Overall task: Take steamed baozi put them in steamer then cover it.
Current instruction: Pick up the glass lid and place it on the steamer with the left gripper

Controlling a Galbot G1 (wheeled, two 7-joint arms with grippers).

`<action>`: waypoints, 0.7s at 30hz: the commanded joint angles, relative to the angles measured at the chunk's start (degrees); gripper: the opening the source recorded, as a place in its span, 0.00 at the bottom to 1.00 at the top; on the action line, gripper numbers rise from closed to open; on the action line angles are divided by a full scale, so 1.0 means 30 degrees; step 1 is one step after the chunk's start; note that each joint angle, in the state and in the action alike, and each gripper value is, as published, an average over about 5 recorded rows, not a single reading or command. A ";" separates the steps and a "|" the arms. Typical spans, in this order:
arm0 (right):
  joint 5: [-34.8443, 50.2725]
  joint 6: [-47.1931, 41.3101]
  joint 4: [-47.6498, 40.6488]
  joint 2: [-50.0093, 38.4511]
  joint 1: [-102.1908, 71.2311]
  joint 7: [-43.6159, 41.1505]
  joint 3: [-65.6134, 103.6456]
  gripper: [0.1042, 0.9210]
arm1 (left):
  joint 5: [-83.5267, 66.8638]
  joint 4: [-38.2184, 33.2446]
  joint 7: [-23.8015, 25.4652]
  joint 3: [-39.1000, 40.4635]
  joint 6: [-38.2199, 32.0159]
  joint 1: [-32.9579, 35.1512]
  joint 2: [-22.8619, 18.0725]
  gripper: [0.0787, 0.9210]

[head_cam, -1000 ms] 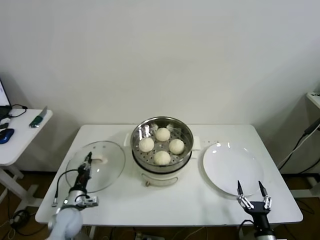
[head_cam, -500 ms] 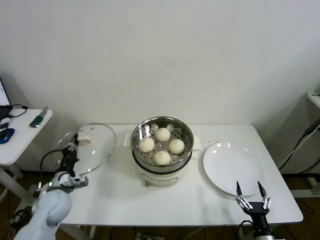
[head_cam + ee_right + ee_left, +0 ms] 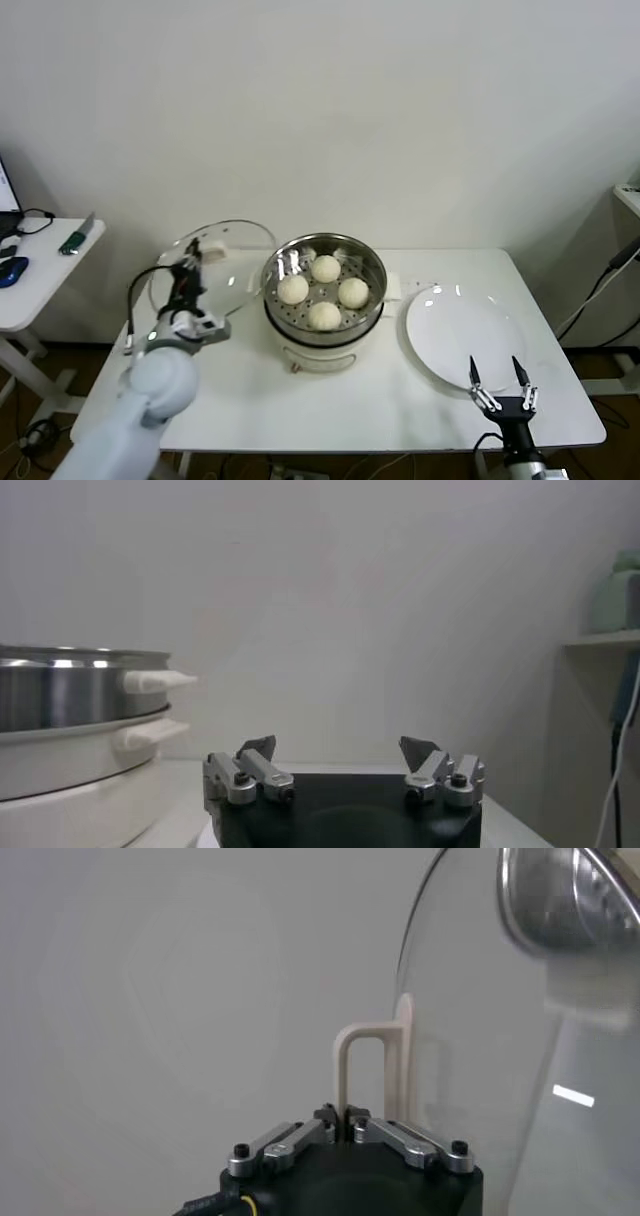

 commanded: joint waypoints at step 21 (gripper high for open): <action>0.0691 0.0664 -0.0339 -0.0365 -0.0198 -0.0046 0.0454 0.88 | 0.8874 0.3049 0.4433 0.6831 0.3409 -0.3221 -0.9298 0.07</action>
